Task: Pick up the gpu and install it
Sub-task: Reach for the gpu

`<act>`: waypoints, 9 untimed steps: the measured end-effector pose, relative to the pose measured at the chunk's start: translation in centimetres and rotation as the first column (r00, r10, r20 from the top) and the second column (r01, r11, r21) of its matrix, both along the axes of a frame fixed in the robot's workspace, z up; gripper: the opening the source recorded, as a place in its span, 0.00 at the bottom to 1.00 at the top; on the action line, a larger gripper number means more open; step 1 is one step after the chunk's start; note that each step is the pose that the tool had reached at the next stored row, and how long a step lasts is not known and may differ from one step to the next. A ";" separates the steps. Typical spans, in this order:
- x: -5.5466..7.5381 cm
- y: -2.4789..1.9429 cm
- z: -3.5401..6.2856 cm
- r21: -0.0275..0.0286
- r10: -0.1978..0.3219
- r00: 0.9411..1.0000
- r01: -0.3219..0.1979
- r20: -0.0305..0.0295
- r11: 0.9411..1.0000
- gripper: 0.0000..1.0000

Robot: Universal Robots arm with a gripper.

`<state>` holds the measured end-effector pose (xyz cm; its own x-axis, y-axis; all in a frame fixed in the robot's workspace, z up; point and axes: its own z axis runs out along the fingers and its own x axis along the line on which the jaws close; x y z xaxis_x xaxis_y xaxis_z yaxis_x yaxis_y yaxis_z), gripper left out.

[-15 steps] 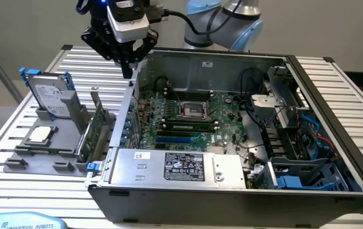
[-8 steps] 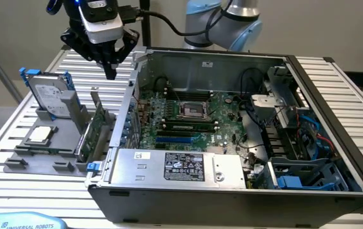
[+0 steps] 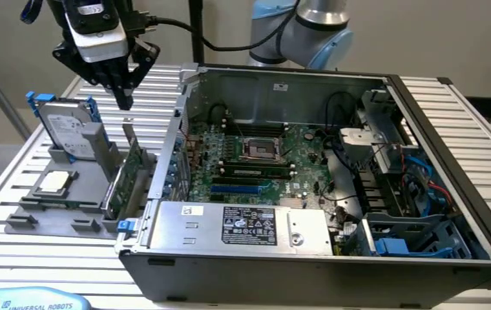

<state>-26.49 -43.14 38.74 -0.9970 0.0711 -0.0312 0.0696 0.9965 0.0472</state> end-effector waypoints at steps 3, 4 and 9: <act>-1.4 0.00 -0.42 -0.002 0.000 1.000 0.000 0.000 1.000 0.11; -1.8 0.00 -0.57 -0.002 0.000 1.000 0.000 0.000 1.000 0.11; -3.9 0.00 -1.17 -0.005 0.000 1.000 0.000 0.000 1.000 0.11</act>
<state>-30.42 -43.14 37.57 -0.9969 0.0714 -0.0317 0.0700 0.9967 0.0418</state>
